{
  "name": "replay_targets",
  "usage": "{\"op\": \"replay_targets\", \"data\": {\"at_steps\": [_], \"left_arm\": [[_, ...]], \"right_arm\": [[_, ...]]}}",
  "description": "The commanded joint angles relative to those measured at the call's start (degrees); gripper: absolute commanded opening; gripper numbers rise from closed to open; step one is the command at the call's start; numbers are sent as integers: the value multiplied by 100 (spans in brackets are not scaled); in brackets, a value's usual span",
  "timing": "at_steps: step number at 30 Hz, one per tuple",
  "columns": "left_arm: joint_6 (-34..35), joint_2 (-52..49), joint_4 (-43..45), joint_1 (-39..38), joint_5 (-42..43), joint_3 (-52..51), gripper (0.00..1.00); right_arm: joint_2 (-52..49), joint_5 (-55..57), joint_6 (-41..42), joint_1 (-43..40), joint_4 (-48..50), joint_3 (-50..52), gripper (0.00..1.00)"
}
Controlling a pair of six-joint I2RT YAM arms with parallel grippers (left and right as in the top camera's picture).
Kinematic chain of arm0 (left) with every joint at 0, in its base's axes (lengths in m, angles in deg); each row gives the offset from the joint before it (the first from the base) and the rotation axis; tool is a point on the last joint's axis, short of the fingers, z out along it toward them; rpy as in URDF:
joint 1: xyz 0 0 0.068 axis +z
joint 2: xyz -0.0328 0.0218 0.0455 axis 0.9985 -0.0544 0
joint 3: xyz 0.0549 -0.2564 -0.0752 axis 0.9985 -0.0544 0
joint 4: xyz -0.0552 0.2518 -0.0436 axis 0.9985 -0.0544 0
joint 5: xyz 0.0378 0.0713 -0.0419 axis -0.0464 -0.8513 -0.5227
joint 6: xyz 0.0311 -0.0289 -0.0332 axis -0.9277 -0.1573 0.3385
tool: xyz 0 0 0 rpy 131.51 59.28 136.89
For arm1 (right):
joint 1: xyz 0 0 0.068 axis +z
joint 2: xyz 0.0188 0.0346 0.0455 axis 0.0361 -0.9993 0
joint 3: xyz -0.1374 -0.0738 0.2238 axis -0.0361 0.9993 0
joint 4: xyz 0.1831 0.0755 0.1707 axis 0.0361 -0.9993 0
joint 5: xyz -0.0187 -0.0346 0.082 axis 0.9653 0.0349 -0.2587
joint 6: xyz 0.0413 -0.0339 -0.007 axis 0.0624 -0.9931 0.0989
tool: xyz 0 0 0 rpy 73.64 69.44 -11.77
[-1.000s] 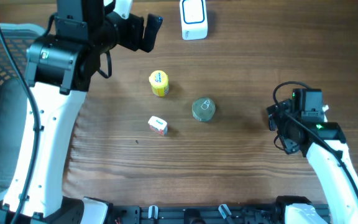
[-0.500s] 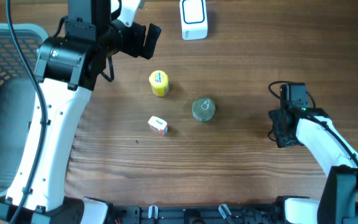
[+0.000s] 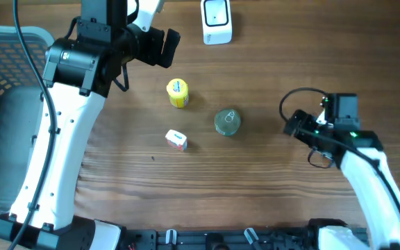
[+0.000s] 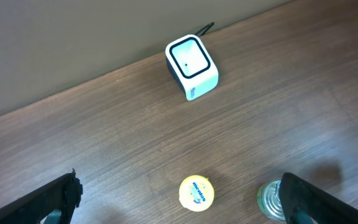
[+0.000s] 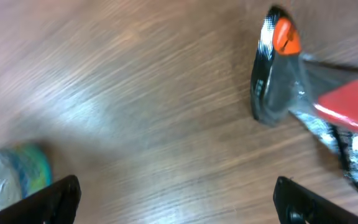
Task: Scan the item barcode
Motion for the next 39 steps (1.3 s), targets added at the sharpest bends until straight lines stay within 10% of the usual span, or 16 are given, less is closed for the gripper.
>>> {"op": "replay_targets", "data": {"at_steps": [1,5,9,15,31,37,39], "left_arm": [[160,-39,114,20,-28,-68,100],[162,-48,579,20,76,-68,100],[157,-173,748,55,48,-70,100],[160,-529,984,372,-28,-396,100],[155,-531,1246,402,-35,-710,100],[157,-533,1213,402,-35,-710,100],[157,-533,1204,402,-33,-710,100]], "right_arm": [[726,562,-1008,13,-354,-385,100],[348,1272,-1224,9,-70,-382,100],[-463,2430,1700,-31,-1185,-380,100],[-564,2507,-997,-35,-157,-380,100],[-2116,968,-990,-789,-195,-380,97],[-2164,1248,-1574,-789,92,-380,71],[-2164,1443,-1661,-789,273,-380,84]]}}
